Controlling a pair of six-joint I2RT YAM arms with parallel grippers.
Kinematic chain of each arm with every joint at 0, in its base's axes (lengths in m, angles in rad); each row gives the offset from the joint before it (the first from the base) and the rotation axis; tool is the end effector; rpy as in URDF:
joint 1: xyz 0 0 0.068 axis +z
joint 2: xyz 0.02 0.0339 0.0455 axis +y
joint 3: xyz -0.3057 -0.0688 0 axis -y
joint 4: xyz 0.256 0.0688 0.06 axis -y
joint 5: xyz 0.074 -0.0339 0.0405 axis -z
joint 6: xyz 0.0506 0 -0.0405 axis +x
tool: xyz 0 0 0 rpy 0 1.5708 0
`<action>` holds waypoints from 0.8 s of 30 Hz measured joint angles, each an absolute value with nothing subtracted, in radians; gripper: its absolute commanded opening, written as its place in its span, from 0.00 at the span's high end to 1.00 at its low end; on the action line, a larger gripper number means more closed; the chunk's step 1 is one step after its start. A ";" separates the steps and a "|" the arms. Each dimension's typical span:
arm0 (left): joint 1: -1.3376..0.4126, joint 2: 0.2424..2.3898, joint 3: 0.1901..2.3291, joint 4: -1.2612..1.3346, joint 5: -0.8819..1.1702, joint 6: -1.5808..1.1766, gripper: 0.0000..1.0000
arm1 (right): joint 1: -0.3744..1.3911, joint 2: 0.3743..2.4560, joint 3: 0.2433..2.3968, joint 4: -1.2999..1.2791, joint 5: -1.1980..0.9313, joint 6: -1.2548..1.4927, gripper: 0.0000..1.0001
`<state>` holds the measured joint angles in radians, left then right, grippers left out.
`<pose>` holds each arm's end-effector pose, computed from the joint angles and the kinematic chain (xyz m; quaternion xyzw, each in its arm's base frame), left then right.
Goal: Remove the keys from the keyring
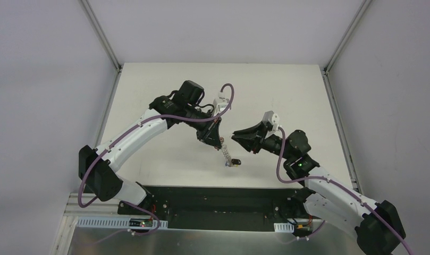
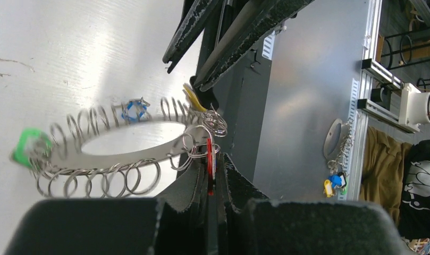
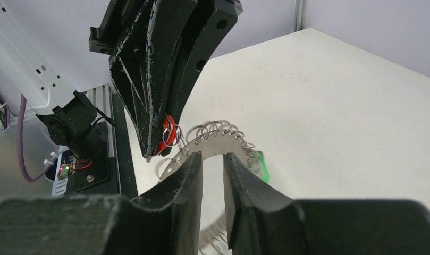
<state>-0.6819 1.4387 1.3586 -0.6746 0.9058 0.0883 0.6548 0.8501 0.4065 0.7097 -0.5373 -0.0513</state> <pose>0.2205 -0.2303 0.3838 0.4710 0.6997 -0.4884 0.2237 0.1338 0.1354 0.3184 -0.4003 0.4763 0.3815 0.6837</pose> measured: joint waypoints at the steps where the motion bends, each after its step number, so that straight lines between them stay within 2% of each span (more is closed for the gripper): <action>1: -0.682 1.439 1.358 -0.683 0.907 0.089 1.00 | 0.653 0.847 0.406 0.702 -0.538 -0.060 0.70; 14: -0.682 1.437 1.358 -0.696 0.926 0.091 1.00 | 0.653 0.844 0.444 0.534 -0.656 -0.191 0.70; 24: -0.682 1.437 1.358 -0.696 0.942 0.091 1.00 | 0.668 0.859 0.492 0.505 -0.722 -0.226 0.70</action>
